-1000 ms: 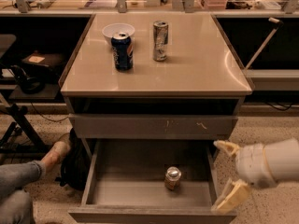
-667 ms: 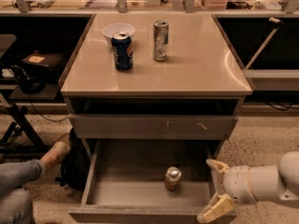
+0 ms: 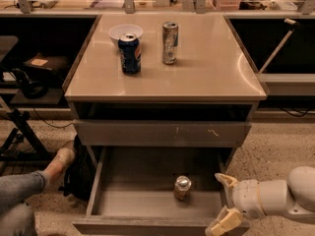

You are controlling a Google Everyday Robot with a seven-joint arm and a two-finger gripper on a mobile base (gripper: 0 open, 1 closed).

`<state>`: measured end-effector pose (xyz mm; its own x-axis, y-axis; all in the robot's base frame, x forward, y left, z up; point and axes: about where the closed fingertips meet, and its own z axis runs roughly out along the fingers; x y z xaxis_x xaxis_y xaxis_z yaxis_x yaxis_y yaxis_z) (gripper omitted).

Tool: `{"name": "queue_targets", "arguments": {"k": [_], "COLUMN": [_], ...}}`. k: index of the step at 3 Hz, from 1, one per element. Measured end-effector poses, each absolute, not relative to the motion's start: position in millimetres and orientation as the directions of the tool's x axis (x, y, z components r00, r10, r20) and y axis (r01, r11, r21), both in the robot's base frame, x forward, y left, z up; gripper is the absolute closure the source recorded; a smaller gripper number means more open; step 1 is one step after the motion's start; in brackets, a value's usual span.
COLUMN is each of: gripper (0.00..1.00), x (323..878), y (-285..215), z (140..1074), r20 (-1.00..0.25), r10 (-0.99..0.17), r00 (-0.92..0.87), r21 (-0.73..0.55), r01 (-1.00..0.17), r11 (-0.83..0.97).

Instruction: Pick orange can from middle drawer and place on counter

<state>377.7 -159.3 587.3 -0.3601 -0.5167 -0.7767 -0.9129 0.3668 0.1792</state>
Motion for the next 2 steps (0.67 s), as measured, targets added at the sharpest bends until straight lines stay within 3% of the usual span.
{"name": "queue_targets", "arguments": {"k": [1,2], "gripper": [0.0,0.0], "x": [405.4,451.0], "y": [-158.3,-143.6], "z": [579.5,569.0], "r20": [-0.823,-0.891], "r10": [-0.434,-0.276], "r00": [-0.367,-0.361], "r21": [0.164,0.163], "r01": [-0.884,-0.821], "r11": [0.438,0.547]}}
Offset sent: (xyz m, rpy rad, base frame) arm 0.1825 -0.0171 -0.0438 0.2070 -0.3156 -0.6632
